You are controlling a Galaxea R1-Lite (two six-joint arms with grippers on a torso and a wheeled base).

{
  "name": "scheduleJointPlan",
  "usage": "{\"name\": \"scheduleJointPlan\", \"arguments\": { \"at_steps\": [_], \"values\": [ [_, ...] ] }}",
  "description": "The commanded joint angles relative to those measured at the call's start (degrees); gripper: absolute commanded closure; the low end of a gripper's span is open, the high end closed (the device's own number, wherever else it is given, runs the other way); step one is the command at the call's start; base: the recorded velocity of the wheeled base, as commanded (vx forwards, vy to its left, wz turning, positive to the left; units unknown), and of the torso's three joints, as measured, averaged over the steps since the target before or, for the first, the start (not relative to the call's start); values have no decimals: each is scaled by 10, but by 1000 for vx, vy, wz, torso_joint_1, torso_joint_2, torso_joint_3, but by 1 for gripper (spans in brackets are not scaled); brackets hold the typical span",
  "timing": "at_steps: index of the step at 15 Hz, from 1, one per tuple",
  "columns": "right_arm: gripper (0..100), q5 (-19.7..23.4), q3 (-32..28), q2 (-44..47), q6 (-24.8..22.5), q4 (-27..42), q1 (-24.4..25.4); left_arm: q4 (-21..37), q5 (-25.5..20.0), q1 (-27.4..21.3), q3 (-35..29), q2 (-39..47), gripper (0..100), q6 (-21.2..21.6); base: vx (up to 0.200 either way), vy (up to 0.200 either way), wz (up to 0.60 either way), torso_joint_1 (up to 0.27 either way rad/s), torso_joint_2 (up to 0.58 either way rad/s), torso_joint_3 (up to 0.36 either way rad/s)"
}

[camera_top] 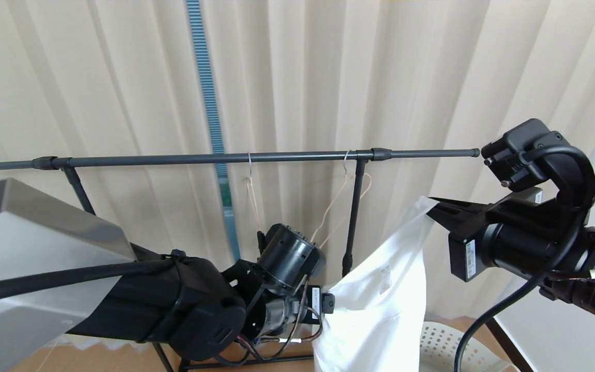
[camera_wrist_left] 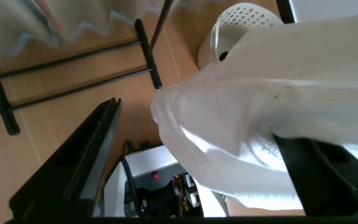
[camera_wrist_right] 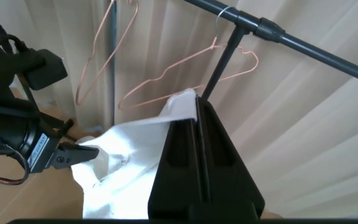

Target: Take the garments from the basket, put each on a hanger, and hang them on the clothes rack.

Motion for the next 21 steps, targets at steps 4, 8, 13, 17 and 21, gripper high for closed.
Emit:
{"name": "scheduleJointPlan", "arguments": {
  "at_steps": [4,8,13,17,21],
  "values": [
    [100,8,0,-10,-2,1,-22,-1,5,-2,17,-20,100,1,0,0,0,0,0,0],
    [100,34,-1,3,-18,-1,-74,2,31,-14,48,-88,100,5,0,0,0,0,0,0],
    [100,32,8,27,-42,-4,-91,13,73,-19,67,-180,100,38,0,0,0,0,0,0],
    [100,29,31,43,-78,-6,-91,43,74,-17,62,-230,100,61,0,0,0,0,0,0],
    [100,30,33,70,-80,-6,-91,50,87,-13,63,-242,100,72,0,0,0,0,0,0]
  ]
}}
